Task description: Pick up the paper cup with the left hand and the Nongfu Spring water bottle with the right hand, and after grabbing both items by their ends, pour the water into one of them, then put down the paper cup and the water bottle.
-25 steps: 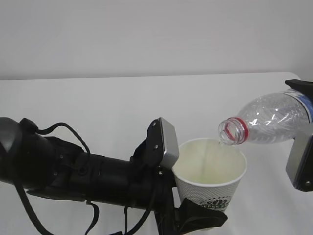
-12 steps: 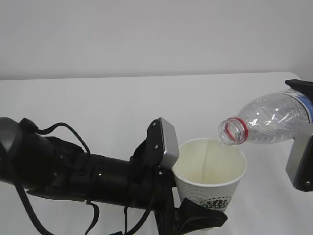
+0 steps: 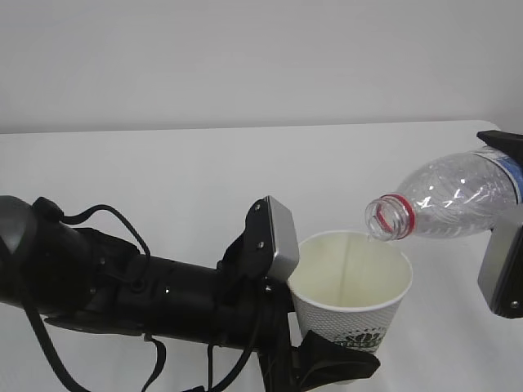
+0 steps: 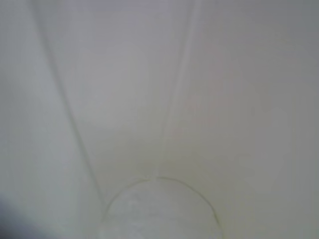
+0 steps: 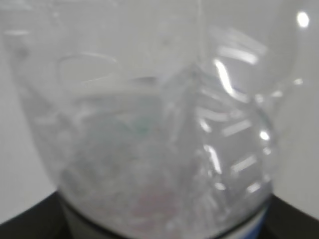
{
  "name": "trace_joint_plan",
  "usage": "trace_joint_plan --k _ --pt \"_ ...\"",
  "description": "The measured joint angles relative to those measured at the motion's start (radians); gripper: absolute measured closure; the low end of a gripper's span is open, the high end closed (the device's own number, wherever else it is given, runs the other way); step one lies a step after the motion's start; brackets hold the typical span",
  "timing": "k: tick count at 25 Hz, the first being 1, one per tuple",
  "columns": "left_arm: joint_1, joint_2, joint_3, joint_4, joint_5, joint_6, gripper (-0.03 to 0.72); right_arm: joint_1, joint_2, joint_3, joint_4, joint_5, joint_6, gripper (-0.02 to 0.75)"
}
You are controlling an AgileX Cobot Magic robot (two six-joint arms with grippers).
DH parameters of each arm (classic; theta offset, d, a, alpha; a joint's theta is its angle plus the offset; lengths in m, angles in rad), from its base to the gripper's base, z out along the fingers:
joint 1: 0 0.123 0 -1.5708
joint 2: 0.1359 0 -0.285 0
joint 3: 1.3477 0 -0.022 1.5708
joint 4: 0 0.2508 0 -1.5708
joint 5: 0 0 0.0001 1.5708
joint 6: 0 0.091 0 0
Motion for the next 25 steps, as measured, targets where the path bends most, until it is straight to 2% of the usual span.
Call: trace_joint_plan --k 25 --pt "0.000 0.000 0.000 0.000 0.000 0.000 0.185 0.000 0.000 0.000 0.002 -0.007 -0.036 0.272"
